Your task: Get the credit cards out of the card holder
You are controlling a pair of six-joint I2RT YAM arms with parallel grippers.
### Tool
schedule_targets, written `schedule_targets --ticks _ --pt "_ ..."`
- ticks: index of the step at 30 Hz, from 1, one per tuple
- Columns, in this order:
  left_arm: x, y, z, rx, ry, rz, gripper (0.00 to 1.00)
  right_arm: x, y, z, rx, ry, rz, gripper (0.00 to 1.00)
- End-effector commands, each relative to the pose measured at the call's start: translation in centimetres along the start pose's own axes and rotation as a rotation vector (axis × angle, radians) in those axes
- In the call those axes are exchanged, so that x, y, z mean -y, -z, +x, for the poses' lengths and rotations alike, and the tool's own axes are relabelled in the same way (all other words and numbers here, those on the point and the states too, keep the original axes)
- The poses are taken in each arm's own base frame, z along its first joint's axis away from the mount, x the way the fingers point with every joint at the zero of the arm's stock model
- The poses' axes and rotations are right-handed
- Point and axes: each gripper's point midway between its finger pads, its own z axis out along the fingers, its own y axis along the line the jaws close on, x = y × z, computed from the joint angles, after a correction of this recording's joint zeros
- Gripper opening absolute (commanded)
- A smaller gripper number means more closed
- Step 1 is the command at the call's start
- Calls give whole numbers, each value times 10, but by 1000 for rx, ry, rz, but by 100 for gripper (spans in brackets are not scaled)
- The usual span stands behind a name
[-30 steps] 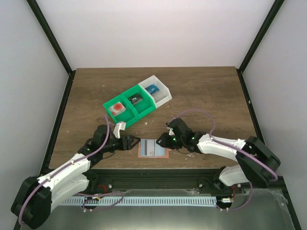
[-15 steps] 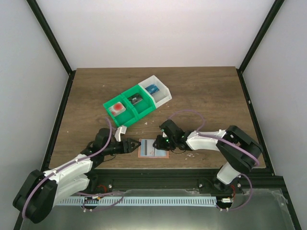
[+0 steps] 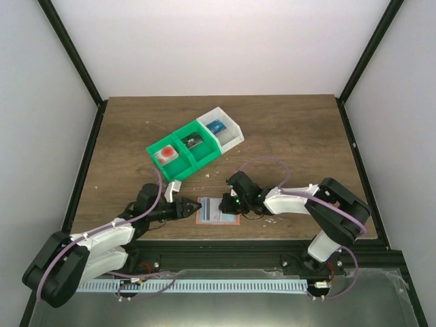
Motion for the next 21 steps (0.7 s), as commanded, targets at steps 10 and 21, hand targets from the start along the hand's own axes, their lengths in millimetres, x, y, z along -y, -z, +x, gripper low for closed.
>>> schedule_targets --ticks 10,21 --pt "18 -4 2 -5 14 136 64 17 -5 13 -1 -2 26 1" --pt "31 -8 -7 9 7 183 67 17 -5 14 2 -5 16 1"
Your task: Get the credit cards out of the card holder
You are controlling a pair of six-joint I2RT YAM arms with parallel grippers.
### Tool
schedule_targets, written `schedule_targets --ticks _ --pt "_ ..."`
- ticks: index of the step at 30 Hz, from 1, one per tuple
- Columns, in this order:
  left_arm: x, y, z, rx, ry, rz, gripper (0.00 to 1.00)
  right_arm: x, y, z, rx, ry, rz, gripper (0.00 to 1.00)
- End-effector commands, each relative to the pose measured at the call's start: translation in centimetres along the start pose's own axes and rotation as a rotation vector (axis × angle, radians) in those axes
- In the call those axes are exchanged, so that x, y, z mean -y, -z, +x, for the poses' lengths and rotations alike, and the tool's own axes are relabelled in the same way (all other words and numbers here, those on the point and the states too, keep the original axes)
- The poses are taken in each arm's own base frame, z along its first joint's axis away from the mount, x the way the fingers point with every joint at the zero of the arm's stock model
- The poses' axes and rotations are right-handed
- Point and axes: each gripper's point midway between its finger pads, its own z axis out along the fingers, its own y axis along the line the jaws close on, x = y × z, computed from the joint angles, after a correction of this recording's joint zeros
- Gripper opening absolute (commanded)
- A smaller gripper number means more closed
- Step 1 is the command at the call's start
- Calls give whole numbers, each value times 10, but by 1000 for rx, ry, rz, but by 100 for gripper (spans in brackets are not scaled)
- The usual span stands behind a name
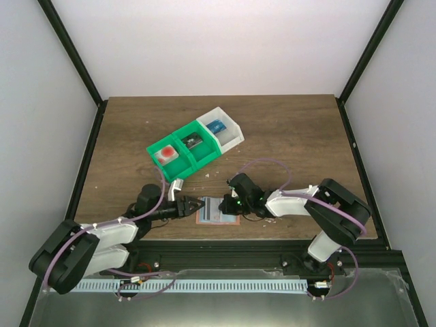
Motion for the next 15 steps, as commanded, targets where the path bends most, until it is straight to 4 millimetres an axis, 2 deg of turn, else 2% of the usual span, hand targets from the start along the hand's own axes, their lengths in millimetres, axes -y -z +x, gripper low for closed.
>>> schedule_targets --ticks 1,15 --pt "8 -4 -5 5 -15 34 67 15 -2 14 -29 -14 46 0" --pt "2 -19 -2 -30 25 46 67 15 -3 15 -29 -15 40 1"
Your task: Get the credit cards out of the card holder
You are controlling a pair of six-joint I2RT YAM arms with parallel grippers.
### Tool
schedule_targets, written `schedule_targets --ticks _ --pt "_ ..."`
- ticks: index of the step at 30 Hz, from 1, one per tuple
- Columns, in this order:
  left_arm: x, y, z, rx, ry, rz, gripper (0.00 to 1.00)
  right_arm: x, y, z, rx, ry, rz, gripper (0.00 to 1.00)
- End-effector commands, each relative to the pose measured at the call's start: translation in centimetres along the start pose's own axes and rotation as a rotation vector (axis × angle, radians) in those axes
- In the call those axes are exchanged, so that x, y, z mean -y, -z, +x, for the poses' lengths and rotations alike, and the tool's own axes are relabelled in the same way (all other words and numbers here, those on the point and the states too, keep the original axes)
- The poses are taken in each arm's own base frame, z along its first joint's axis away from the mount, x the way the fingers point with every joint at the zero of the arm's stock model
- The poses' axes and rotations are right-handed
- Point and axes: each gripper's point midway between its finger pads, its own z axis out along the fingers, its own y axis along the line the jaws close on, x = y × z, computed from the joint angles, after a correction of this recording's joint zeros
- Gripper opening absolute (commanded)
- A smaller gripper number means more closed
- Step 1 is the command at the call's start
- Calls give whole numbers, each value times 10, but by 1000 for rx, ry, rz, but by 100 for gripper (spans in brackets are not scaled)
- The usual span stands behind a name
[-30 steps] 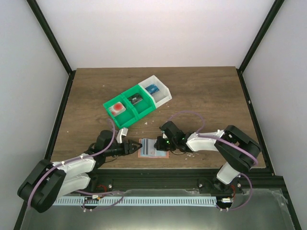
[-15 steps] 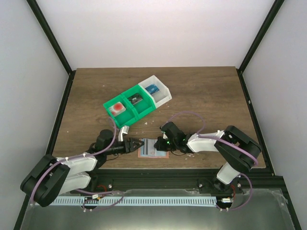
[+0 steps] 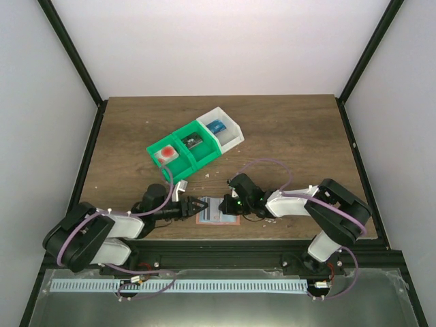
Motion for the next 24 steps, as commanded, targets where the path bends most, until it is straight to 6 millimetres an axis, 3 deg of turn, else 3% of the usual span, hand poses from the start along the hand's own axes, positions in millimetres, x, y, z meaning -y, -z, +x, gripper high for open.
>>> schedule_targets --ticks 1,13,24 --pt "16 -5 -8 12 -42 60 67 16 -2 15 -36 -14 49 1" --pt "10 -13 -5 -11 -31 48 67 15 -3 15 -35 -12 46 0" --pt "26 -25 2 -44 -45 82 67 14 -1 14 -26 -11 38 1"
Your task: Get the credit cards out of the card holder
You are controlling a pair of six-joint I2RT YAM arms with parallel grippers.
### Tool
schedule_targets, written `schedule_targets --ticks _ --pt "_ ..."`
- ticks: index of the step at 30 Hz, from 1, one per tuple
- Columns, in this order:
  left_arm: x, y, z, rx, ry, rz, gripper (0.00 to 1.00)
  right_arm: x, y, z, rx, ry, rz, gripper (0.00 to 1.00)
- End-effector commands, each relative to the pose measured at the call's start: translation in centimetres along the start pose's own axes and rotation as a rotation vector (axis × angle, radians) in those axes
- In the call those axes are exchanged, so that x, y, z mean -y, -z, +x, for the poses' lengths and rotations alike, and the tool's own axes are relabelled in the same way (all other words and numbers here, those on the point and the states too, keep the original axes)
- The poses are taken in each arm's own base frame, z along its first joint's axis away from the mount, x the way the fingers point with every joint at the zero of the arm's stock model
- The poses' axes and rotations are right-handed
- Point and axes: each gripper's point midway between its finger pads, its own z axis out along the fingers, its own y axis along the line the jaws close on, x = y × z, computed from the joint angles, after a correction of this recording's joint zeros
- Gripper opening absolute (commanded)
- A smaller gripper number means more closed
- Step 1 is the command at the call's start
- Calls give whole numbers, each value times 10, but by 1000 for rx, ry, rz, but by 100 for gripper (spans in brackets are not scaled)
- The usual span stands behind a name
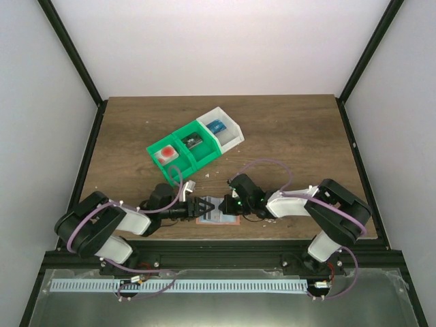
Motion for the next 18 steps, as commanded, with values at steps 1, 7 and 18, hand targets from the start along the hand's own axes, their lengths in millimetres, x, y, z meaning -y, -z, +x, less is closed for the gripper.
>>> schedule_targets --ticks 1,7,18 --pt "21 -5 -6 10 -51 55 67 13 0 13 -27 -12 45 1" --pt "30 -9 -6 1 -68 65 67 6 6 7 2 -6 24 9" --pt "50 -33 6 -61 -109 92 67 6 60 -18 240 -19 27 17"
